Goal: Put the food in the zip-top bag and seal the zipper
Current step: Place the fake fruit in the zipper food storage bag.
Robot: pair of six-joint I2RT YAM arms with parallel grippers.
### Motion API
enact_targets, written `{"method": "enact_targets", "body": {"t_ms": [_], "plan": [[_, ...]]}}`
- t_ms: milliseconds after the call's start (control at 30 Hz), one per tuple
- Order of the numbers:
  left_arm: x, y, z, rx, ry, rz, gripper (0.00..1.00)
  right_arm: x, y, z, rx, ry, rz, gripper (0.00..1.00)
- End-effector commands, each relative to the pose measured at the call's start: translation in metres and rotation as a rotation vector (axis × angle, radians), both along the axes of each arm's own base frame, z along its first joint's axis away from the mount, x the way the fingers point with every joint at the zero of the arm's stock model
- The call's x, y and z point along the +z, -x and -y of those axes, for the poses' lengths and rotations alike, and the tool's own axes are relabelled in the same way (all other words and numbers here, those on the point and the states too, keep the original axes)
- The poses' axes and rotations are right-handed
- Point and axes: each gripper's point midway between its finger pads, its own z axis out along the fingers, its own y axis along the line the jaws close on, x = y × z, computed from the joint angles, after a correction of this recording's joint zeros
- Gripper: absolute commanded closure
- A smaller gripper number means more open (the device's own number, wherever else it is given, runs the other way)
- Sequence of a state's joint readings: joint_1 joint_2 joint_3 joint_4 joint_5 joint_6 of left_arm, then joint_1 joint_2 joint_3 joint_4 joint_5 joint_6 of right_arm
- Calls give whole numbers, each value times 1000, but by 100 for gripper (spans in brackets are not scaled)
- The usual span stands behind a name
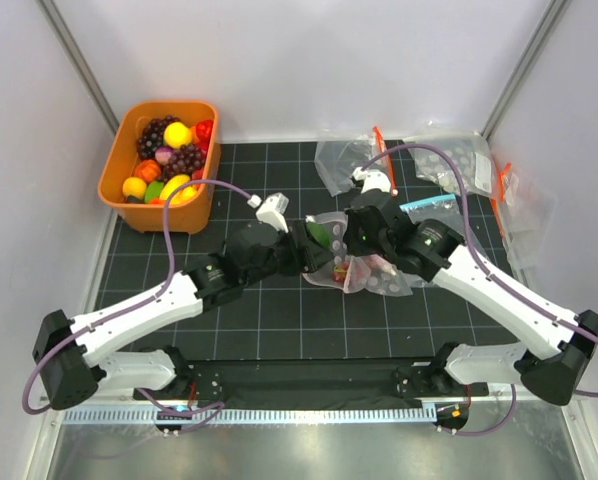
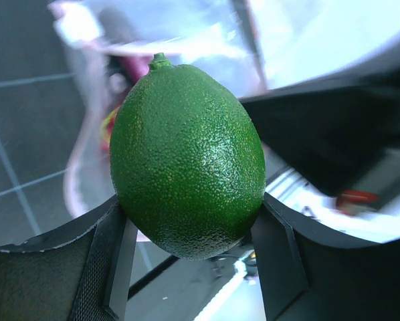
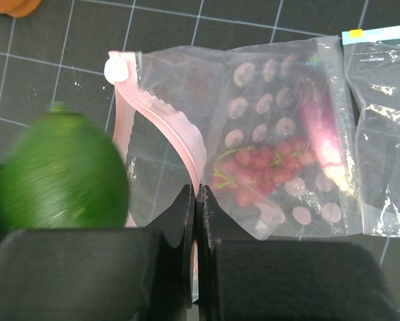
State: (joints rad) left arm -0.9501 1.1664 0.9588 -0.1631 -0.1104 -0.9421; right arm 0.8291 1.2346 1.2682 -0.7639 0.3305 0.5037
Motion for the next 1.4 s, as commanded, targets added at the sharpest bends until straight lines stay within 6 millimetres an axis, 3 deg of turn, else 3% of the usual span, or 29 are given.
{"method": "enact_targets", "body": {"t_ms": [0, 100, 267, 467, 667, 767, 800, 867, 967, 1100, 1167, 1200, 1367], "plan": [[-11, -6, 6, 13, -5, 13, 72, 28, -1, 9, -45, -57, 63, 99], [-22, -8, 13, -7, -36, -1, 71, 29, 1, 10, -48, -66, 62, 99], [-23, -6, 29, -45, -43, -6, 71, 28, 4, 12, -47, -76, 60, 99], [-30, 5, 51, -121, -72, -14, 64, 30, 3, 17, -63, -63, 73, 99], [-41, 10, 55, -135, -118, -32, 28, 34, 3, 20, -77, -66, 84, 99], [-36, 7, 45, -91, -159, -12, 11, 34, 4, 21, -78, -65, 84, 99], [-37, 7, 40, -87, -179, -7, 1, 35, 4, 22, -80, -67, 86, 99], [-31, 4, 34, -67, -195, 10, 0, 34, 5, 23, -79, -68, 85, 99], [-19, 4, 20, -44, -223, 40, 0, 34, 6, 24, -82, -69, 85, 99], [0, -1, -20, 53, -303, 101, 0, 30, 7, 23, -78, -69, 79, 99], [16, -5, -46, 129, -326, 151, 0, 27, 7, 23, -77, -67, 75, 99], [19, -14, -68, 217, -379, 178, 0, 28, 7, 23, -76, -68, 77, 99], [69, -43, -155, 434, -462, 302, 0, 25, 7, 20, -63, -64, 69, 99]]}}
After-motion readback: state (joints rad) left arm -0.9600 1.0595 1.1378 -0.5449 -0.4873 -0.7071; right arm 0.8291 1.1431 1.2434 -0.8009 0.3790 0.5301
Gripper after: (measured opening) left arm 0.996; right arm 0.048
